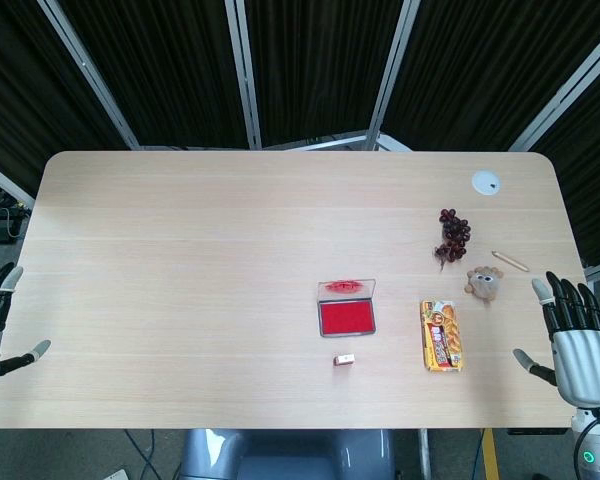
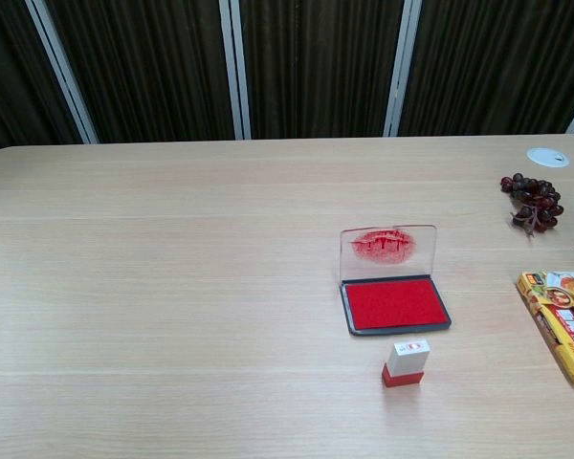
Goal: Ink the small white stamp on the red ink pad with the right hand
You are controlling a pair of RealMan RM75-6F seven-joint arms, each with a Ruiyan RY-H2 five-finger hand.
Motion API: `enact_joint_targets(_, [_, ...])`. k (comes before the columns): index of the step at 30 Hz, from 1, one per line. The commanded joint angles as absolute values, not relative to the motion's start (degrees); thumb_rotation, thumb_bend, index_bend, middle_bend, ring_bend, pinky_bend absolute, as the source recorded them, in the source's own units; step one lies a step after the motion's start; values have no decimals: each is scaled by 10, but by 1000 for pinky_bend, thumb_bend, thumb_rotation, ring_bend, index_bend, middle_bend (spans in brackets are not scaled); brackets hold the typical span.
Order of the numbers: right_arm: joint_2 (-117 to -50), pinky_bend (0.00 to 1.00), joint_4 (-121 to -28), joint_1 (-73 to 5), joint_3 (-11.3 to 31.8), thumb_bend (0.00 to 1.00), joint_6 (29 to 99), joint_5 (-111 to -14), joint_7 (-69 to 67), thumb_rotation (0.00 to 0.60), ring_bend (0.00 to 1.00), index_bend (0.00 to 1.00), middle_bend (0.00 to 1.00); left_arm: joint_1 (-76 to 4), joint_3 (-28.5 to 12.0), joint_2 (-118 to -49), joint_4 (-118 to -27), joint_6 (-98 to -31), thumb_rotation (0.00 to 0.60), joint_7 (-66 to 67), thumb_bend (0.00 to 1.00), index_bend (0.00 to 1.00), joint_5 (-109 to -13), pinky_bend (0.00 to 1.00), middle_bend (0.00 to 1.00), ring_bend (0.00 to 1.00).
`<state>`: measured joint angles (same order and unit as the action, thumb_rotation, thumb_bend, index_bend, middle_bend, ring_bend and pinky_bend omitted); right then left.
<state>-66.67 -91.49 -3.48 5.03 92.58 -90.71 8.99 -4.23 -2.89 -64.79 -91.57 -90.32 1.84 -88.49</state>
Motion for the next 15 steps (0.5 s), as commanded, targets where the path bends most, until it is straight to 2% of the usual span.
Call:
enact_joint_targets(1, [-668,0,-913,-36,49,0,925,-910,92,600,0,0,0,-42,-30,-649,-913,-904,600,17,0,0,-885,0,0,0])
enact_joint_targets(3, [-668,11,-912,-37,48,0,923,-913,96,600,0,0,0,-41,-30,-650,-910,-905,600,16,0,0,-884,0,0,0])
enact_joint_targets(5, [-671,174,-909,-41,49,0,921,-919,98,600,27,0,0,-40,-29,-651,-909,-906,600,15,0,0,-883,0,0,0])
enact_joint_targets(6, [-671,277,-909,-44,49,0,918,-921,98,600,80,0,0,-40,-30,-651,-909,-906,600,16,0,0,-883,0,0,0])
enact_joint_targets(8, [-667,615,-913,-59,47,0,895,-929,91,600,375,0,0,-40,-31,-654,-906,-906,600,20,0,0,-882,0,0,0])
enact_joint_targets(10, [-659,810,-919,-80,43,0,861,-940,88,600,581,0,0,-42,-34,-658,-904,-904,600,26,0,0,-878,0,0,0])
enact_joint_targets(11, [-656,887,-920,-89,42,0,849,-945,89,600,649,0,0,-43,-35,-660,-903,-902,600,27,0,0,-876,0,0,0])
enact_joint_targets(13, [-647,973,-927,-114,38,0,809,-959,103,600,730,0,0,-46,-38,-665,-901,-896,600,34,0,0,-870,0,0,0])
enact_joint_targets(15, [-633,1000,-951,-140,31,0,756,-963,111,600,784,0,5,-49,-40,-670,-898,-889,600,44,0,0,-862,0,0,0])
